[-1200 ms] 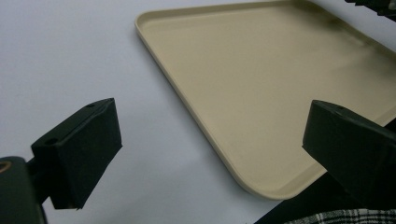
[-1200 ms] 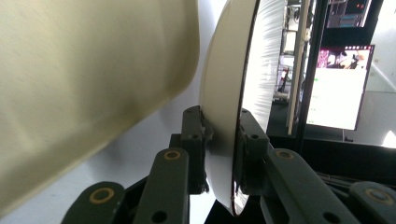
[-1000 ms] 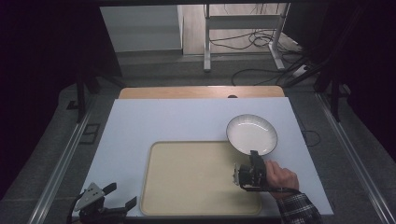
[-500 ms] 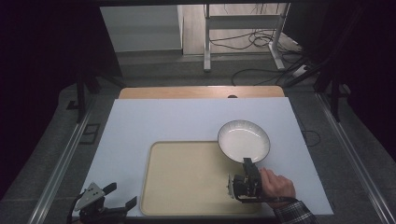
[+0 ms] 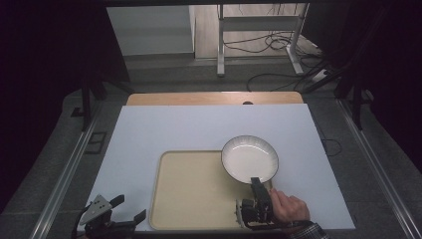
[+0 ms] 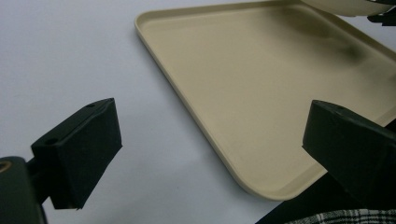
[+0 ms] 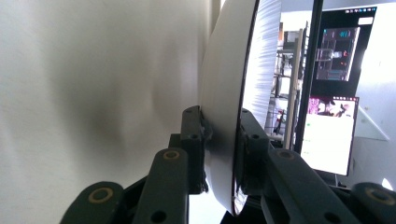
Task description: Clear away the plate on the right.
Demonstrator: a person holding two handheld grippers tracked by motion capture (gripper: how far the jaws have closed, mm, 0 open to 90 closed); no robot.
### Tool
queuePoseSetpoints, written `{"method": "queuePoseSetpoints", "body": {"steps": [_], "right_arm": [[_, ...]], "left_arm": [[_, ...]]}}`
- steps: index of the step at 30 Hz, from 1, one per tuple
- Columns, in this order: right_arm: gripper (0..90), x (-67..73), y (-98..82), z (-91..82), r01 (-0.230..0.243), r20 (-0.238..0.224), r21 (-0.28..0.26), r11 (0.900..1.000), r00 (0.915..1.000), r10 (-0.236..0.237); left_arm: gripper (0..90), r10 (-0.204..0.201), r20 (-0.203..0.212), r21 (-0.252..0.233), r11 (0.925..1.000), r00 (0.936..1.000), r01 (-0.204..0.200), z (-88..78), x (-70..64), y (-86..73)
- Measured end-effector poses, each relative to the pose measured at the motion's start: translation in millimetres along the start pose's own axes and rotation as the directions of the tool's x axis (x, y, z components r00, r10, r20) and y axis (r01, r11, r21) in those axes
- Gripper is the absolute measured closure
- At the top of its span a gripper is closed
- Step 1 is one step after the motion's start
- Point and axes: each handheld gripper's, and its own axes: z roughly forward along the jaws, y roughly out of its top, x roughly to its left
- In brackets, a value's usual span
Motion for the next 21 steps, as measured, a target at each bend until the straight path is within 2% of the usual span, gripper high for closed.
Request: {"method": "queuePoseSetpoints", "body": {"steps": [2,4,10,18,21], "right_arm": [[76.5,0.4,2.3,-2.5,0.010,-0.006,0.014,1.000,0.9999,-0.010],[76.5,5.1,7.1,-2.8,0.014,-0.007,-0.014,1.000,0.9999,-0.014],[76.4,10.2,16.0,-4.9,0.029,-0.016,-0.053,0.998,0.9994,-0.030],[76.3,15.4,29.6,-8.4,0.053,-0.020,-0.076,0.996,0.9983,-0.055],[76.2,17.9,34.0,-9.2,0.043,-0.033,-0.086,0.995,0.9984,-0.046]], "left_arm": [[4.2,0.000,0.000,0.000,1.0000,1.0000,0.000,0.1,0.0,0.0],[4.2,0.001,0.000,0.001,1.0000,1.0000,-0.001,0.1,0.0,0.1],[4.2,0.001,0.000,0.001,1.0000,1.0000,-0.001,0.1,0.0,0.0],[4.3,0.003,-0.001,0.002,1.0000,1.0000,-0.003,0.3,-0.2,0.1],[4.3,0.002,-0.001,0.003,1.0000,1.0000,-0.002,0.3,-0.2,0.1]]}}
